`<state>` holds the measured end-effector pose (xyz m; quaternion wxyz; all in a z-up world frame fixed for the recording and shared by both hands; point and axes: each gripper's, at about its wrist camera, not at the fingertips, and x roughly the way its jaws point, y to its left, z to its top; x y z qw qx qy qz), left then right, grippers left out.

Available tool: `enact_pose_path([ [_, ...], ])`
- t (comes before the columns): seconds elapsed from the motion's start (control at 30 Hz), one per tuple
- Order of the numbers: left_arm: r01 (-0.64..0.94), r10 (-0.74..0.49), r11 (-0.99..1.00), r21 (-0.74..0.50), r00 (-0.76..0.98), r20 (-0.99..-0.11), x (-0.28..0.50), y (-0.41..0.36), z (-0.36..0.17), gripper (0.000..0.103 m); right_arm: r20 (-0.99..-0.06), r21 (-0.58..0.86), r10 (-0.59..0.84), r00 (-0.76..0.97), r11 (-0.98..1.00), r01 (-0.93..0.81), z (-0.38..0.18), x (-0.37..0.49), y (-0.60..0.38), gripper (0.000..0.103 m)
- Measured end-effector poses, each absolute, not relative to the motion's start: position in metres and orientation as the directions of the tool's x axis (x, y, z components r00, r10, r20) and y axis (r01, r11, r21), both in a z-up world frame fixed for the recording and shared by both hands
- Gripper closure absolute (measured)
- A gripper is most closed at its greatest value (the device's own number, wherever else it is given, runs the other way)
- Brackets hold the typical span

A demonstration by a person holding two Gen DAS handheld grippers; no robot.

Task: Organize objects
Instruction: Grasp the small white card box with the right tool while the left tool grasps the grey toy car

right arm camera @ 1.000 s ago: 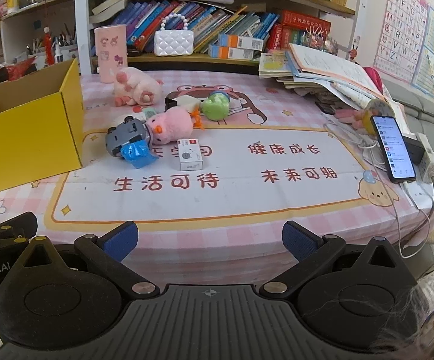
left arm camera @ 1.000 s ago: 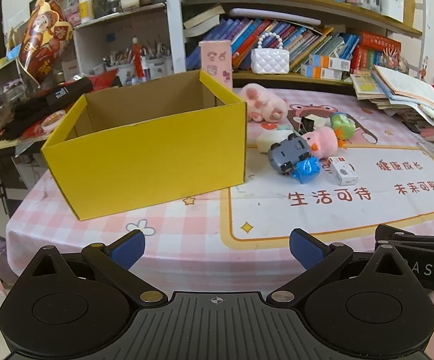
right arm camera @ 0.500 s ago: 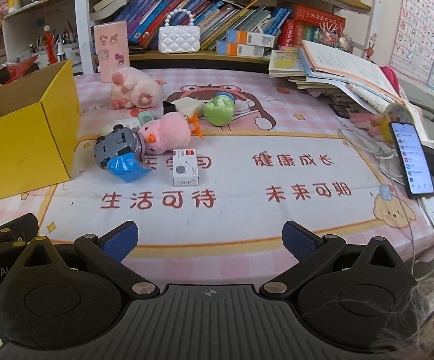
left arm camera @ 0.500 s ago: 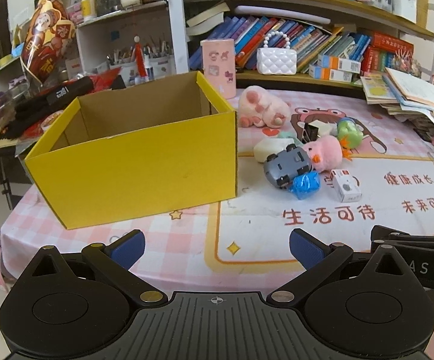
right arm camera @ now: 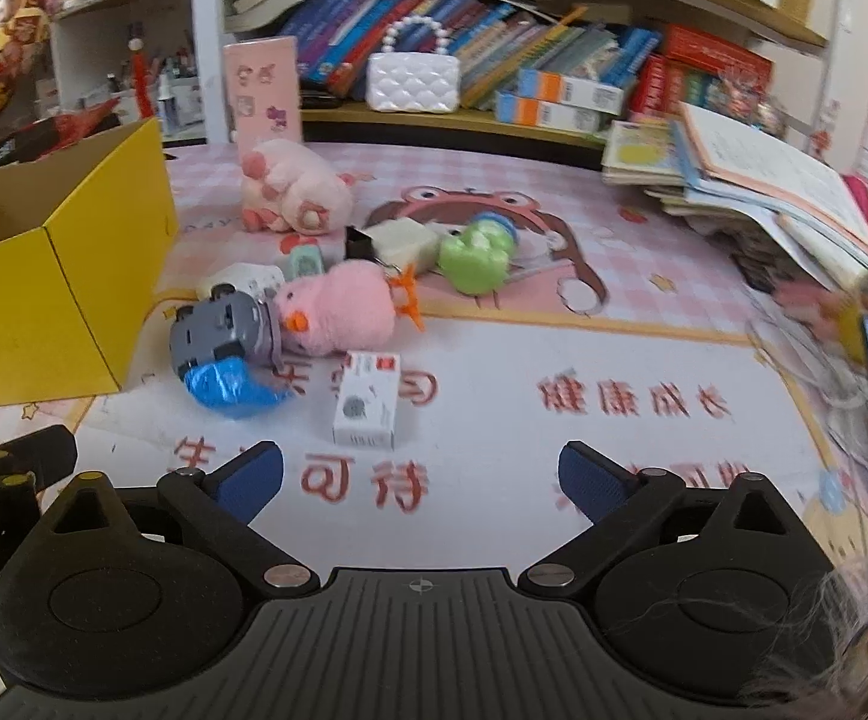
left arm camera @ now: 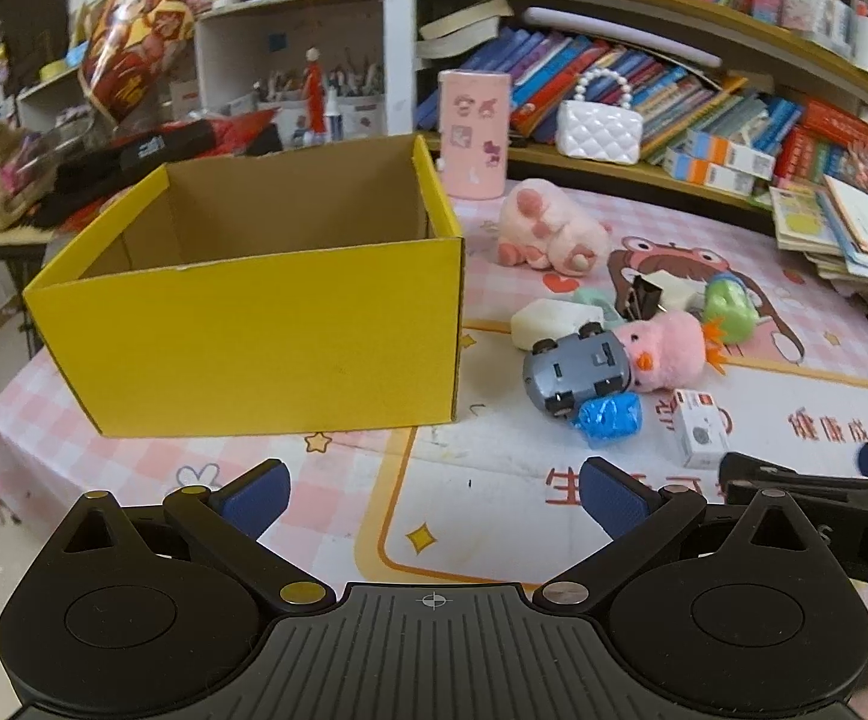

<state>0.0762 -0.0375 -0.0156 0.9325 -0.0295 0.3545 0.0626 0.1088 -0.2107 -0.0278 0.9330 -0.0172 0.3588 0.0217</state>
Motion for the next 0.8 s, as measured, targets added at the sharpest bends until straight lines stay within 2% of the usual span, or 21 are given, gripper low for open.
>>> enact_pose_path([
  [0.07, -0.164, 0.106, 0.986, -0.024, 0.738, -0.666, 0.078, -0.037, -0.015, 0.000, -0.673, -0.017, 0.047, 0.738, 0.997, -0.079, -0.031, 0.120, -0.211, 0.028],
  [0.1, -0.177, 0.113, 0.984, -0.029, 0.738, -0.665, 0.078, -0.037, -0.015, 0.000, -0.676, -0.019, 0.051, 0.735, 0.996, -0.086, -0.033, 0.126, -0.211, 0.032],
  [0.17, -0.206, 0.131, 0.978, -0.035, 0.737, -0.663, 0.078, -0.036, -0.014, 0.000, -0.686, -0.007, 0.070, 0.724, 0.995, -0.103, -0.038, 0.139, -0.212, 0.046],
  [0.4, -0.267, 0.168, 0.962, -0.054, 0.738, -0.654, 0.078, -0.035, -0.009, 0.000, -0.706, 0.029, 0.155, 0.691, 0.981, -0.191, -0.054, 0.173, -0.205, 0.055],
  [0.5, -0.264, 0.144, 0.960, -0.089, 0.743, -0.653, 0.080, -0.036, -0.007, 0.000, -0.717, 0.040, 0.186, 0.672, 0.973, -0.228, -0.062, 0.181, -0.202, 0.063],
  [0.57, -0.253, 0.126, 0.962, -0.105, 0.749, -0.650, 0.084, -0.040, -0.006, 0.000, -0.709, 0.054, 0.216, 0.672, 0.966, -0.254, -0.061, 0.184, -0.207, 0.075],
  [0.67, -0.218, 0.079, 0.966, -0.136, 0.756, -0.650, 0.094, -0.048, -0.005, 0.000, -0.721, 0.106, 0.252, 0.646, 0.961, -0.256, -0.058, 0.189, -0.223, 0.075],
  [0.8, -0.148, -0.044, 0.959, -0.244, 0.769, -0.638, 0.116, -0.060, -0.008, 0.001, -0.718, 0.113, 0.249, 0.650, 0.963, -0.244, -0.046, 0.179, -0.245, 0.075],
])
